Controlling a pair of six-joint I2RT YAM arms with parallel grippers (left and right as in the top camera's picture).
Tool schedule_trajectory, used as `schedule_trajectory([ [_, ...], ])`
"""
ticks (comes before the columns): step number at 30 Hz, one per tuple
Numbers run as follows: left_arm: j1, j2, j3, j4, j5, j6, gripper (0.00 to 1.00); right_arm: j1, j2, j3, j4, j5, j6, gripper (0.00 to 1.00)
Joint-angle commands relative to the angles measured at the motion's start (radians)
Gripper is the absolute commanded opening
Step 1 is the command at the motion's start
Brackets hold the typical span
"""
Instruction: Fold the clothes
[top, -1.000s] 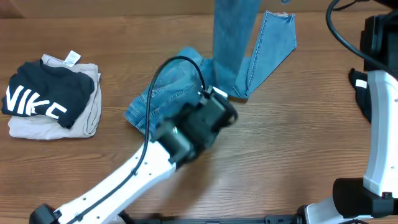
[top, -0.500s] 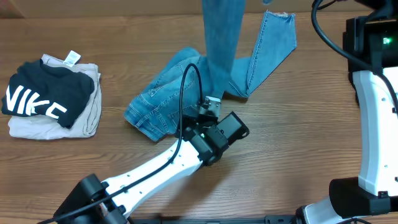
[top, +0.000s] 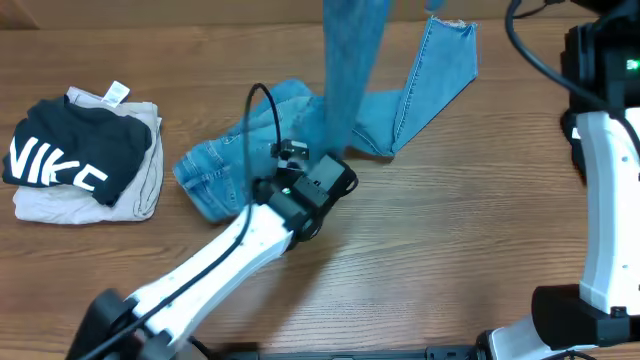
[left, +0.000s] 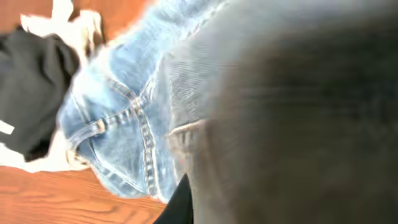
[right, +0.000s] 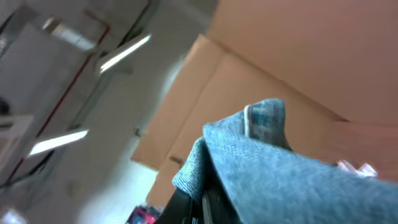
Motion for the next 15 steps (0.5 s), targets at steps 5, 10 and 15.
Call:
schedule_trajectory([
  [5, 0.126, -0.373, 0.025, -0.04, 0.124, 0.222, 0.04, -0.068, -0.009, 0.018, -0.646, 0.155, -0.595, 0.04],
  [10, 0.252, -0.405, 0.025, -0.076, 0.228, 0.359, 0.04, -0.064, -0.008, 0.009, -1.12, 0.768, -0.884, 0.04],
  [15, 0.299, -0.375, 0.025, -0.095, 0.257, 0.46, 0.04, -0.072, -0.008, -0.042, -1.301, 1.318, -0.962, 0.04],
])
